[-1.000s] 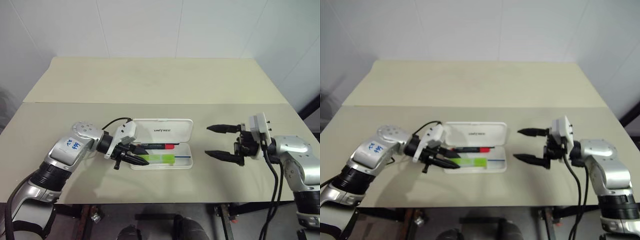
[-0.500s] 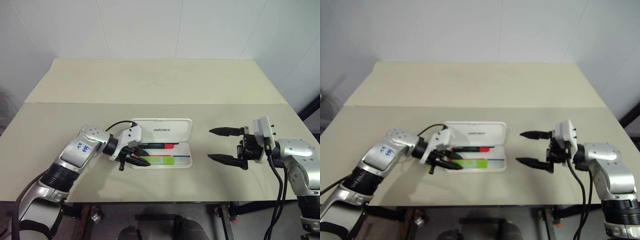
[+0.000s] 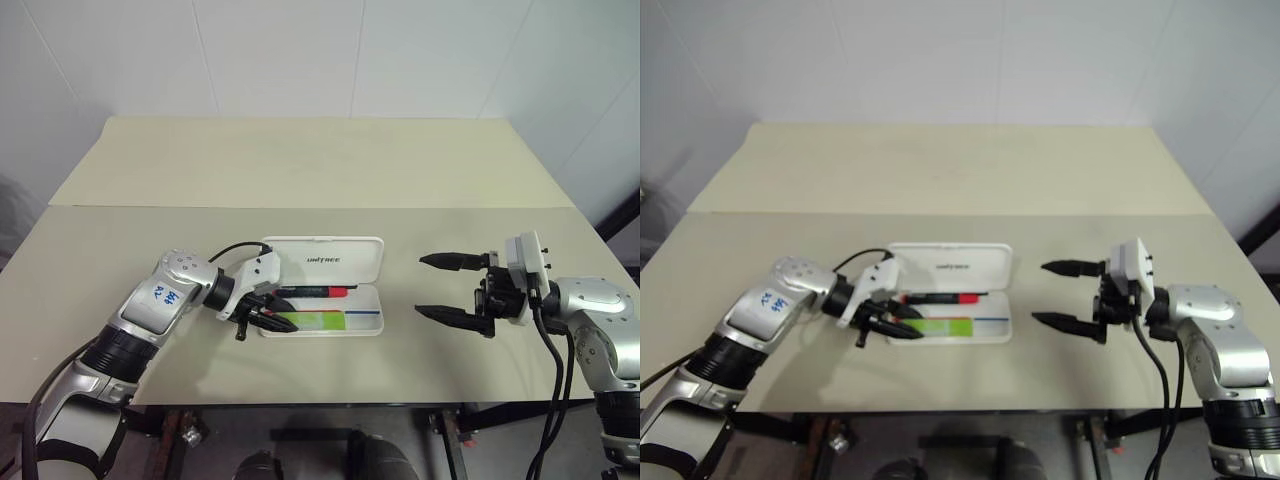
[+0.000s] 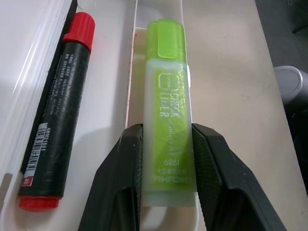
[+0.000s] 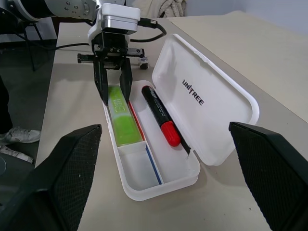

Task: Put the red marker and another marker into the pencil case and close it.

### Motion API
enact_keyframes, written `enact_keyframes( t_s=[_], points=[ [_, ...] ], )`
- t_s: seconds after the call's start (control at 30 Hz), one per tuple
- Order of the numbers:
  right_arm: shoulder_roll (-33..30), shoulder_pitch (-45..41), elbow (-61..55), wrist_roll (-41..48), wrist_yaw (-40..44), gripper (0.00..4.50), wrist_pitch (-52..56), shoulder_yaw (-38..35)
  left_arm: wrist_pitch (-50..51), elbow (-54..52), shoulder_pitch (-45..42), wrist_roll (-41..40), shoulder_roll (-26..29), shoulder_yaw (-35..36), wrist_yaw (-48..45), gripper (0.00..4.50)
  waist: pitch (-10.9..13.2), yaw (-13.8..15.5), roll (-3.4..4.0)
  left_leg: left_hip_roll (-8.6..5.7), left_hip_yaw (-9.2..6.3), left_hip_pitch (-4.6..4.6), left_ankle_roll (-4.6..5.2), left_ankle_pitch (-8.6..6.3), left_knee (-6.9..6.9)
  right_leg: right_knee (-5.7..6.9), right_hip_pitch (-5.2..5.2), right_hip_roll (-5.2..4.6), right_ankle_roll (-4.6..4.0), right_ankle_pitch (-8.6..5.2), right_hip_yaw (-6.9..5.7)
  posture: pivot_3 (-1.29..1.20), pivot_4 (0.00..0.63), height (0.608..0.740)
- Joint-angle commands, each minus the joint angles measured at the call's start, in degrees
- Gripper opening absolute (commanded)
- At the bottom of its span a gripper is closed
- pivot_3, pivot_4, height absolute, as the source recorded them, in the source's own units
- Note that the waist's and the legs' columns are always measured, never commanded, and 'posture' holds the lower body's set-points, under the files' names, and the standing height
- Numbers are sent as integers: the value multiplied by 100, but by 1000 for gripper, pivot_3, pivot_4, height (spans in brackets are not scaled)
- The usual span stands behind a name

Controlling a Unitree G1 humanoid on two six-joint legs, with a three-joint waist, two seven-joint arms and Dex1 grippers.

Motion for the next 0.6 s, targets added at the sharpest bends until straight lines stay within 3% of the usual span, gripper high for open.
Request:
enact_keyframes(
  t_s=[0.03, 0.23, 0.43, 0.6],
  points=[
    [-82, -74, -86, 36, -31, 4500, -97, -136, -127, 19, -150, 57, -23, 127, -11, 2425, 0, 1, 0, 0, 0, 0, 0, 0, 0, 0, 0, 0, 0, 0, 0, 0, 150, 740],
    [-72, -112, -75, 20, -58, 4500, -94, -126, -166, 53, -161, 90, -39, 130, 8, 4320, 0, 1, 0, 0, 0, 1, 0, 0, 1, 1, 1, 0, 0, 0, 0, 0, 150, 740],
    [-54, -153, -86, 38, -52, 4500, -68, -95, -47, -468, 13, -117, 43, 296, 3, 4431, 0, 0, 0, 0, 0, -1, -2, 1, 1, 3, 1, 0, 0, 0, 0, 0, 150, 740],
    [-45, -123, -149, 94, 14, 4500, 14, -31, 658, -1754, 723, -940, 132, 1089, 273, 4431, 0, -21, 0, 1, 2, -2, -5, 2, 0, 15, 1, 1, 2, 0, 3, 0, 150, 740]
  ],
)
